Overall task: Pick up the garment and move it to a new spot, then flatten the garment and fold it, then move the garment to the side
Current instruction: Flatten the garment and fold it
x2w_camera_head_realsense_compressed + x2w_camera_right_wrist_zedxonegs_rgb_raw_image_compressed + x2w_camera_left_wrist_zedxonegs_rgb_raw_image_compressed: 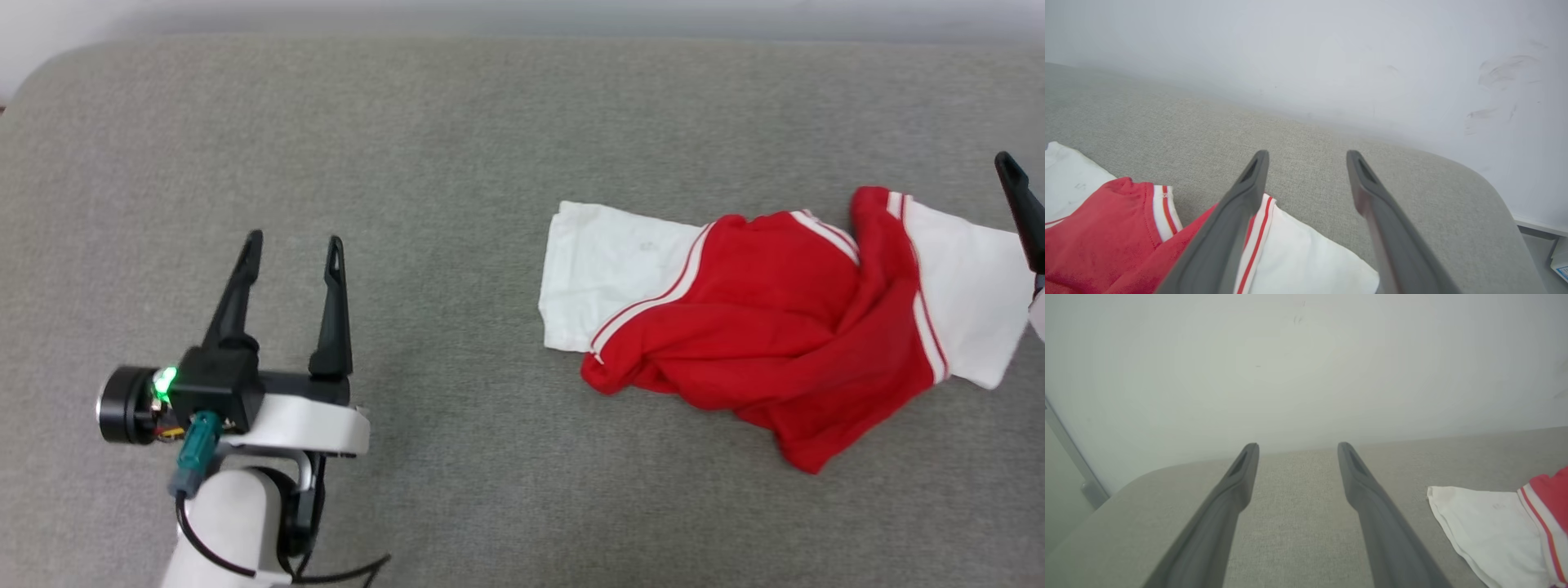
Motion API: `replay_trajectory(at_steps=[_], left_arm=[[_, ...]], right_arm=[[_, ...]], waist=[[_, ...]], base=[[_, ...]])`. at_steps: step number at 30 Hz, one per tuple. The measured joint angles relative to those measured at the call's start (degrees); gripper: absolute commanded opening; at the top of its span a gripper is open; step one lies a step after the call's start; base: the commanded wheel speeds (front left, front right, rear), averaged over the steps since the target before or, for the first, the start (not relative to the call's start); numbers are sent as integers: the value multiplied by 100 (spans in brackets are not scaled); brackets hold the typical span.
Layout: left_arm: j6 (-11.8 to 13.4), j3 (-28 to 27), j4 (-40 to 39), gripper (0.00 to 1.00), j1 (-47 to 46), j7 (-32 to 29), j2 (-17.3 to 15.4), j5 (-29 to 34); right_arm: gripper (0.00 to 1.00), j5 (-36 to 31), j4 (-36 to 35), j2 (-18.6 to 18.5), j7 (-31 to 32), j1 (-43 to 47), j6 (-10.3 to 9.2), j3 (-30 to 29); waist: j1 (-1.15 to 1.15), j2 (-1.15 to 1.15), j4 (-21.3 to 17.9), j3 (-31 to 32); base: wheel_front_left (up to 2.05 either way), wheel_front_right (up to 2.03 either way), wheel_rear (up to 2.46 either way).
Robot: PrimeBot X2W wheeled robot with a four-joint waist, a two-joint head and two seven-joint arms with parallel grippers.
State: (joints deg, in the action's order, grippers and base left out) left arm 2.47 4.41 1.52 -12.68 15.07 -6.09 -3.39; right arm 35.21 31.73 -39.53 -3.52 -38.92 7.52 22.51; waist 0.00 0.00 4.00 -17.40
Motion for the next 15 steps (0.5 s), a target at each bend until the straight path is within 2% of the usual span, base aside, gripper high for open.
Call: replay_trajectory(at_steps=[2, 5, 10, 15], left_arm=[[-207, -18, 152, 100, -279, 0, -172, -10], [-422, -22, 354, 100, -656, 0, -321, -32], [-715, 168, 732, 100, -1302, 0, -586, 10], [-905, 416, 1022, 100, -2024, -224, -872, -149]], right_arm=[[100, -260, -360, 199, -467, 350, 0, -394], [100, -582, -834, 483, -694, 754, 0, -813], [100, -1101, -1760, 1070, -753, 1585, 0, -1555], [100, -1563, -2748, 1695, -553, 2405, 0, -1953]], waist=[[0, 0, -173, 138], [0, 0, -351, 226], [0, 0, -593, 335], [0, 0, -811, 378]], base=[[0, 0, 0], [0, 0, 0], [0, 0, 0], [0, 0, 0]])
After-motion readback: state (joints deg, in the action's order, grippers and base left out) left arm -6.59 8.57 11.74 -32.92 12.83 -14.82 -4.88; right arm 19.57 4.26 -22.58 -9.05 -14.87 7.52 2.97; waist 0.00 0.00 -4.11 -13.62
